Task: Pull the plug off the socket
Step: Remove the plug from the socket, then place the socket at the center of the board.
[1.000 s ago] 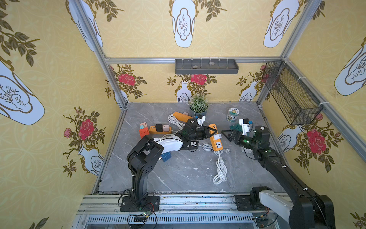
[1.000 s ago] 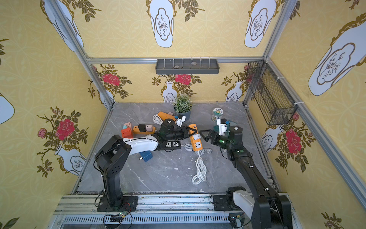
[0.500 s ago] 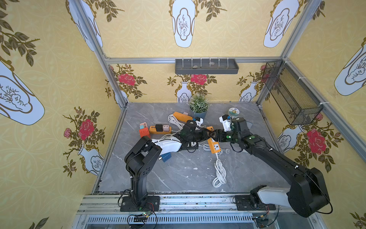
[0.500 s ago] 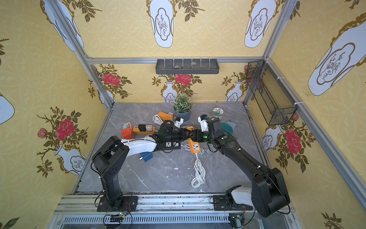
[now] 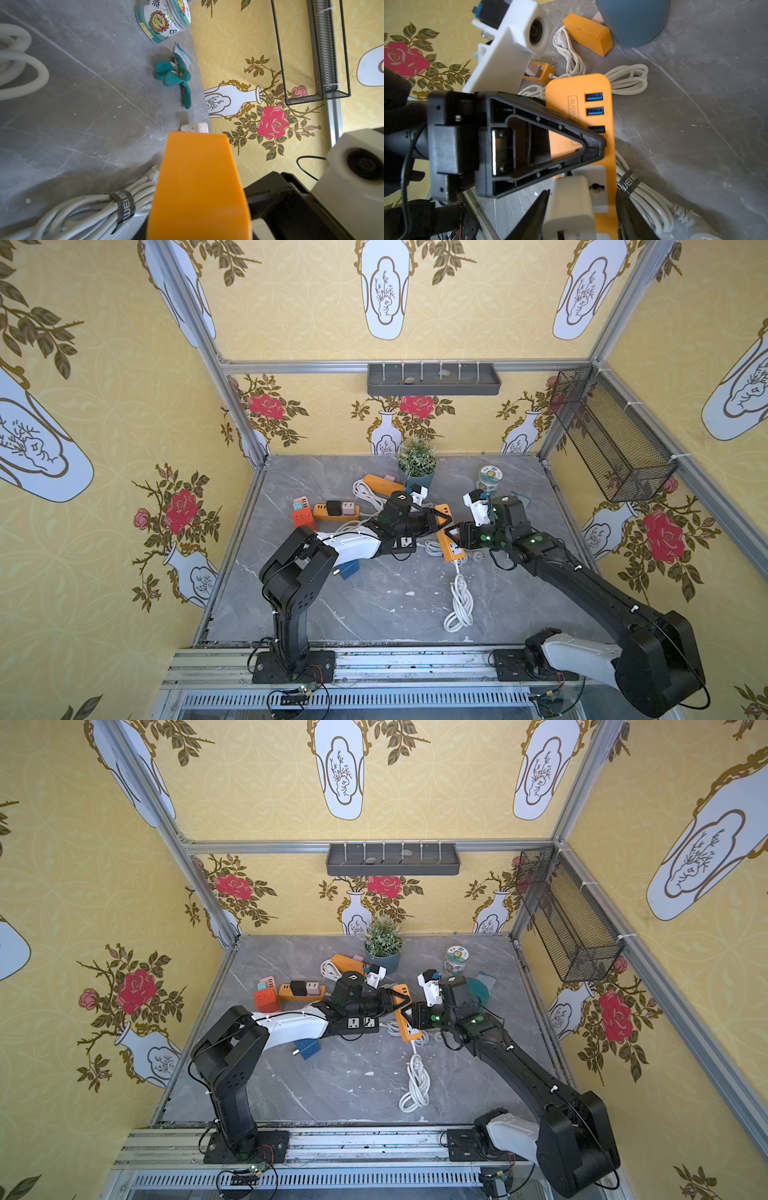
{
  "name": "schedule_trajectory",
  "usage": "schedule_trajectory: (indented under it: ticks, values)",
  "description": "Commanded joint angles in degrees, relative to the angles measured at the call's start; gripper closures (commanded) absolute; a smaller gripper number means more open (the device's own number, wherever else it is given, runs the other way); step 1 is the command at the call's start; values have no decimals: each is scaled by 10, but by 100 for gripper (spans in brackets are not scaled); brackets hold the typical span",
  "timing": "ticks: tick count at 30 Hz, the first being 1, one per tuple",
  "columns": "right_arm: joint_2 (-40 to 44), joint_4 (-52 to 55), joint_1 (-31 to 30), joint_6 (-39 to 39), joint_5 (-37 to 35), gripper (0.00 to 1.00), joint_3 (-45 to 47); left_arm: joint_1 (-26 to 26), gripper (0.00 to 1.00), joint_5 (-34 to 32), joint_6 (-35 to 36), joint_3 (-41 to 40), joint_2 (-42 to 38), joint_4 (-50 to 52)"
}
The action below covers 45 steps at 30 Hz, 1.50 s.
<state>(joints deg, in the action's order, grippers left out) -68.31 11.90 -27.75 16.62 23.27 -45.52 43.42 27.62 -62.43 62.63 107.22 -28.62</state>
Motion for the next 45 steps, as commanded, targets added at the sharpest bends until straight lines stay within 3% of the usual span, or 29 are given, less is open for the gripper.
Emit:
schedule_trajectory:
  ticks: [1,5,11,17,20,22,27,30,33,38,45]
  values:
    - [-5,-10,-1,-13,9,51,-10,0,87,19,-3,2,0,-35]
    - [-10,3,-1,-29,6,59,-27,0,87,23,0,1,1,-35]
    - [4,49,-1,-51,-15,79,-30,-1,88,-13,26,-7,-16,13]
    - [54,77,-28,-42,-36,84,-14,-4,88,-62,54,4,-27,122]
    - [63,70,-75,-15,-99,84,-20,-4,88,-67,71,7,-25,132]
    - [73,69,-39,9,-95,84,-17,-4,88,-56,87,0,-27,107]
    - [182,-16,170,118,80,81,67,-4,88,23,98,-31,-38,-16]
    - [261,-49,244,207,81,78,117,0,88,68,100,-18,-29,-33]
    - [325,-42,262,260,17,78,159,17,88,80,99,7,-6,-41]
    - [367,43,261,255,-105,77,130,46,88,122,99,118,77,-21]
    - [380,78,262,236,-150,76,90,70,87,157,126,266,188,47]
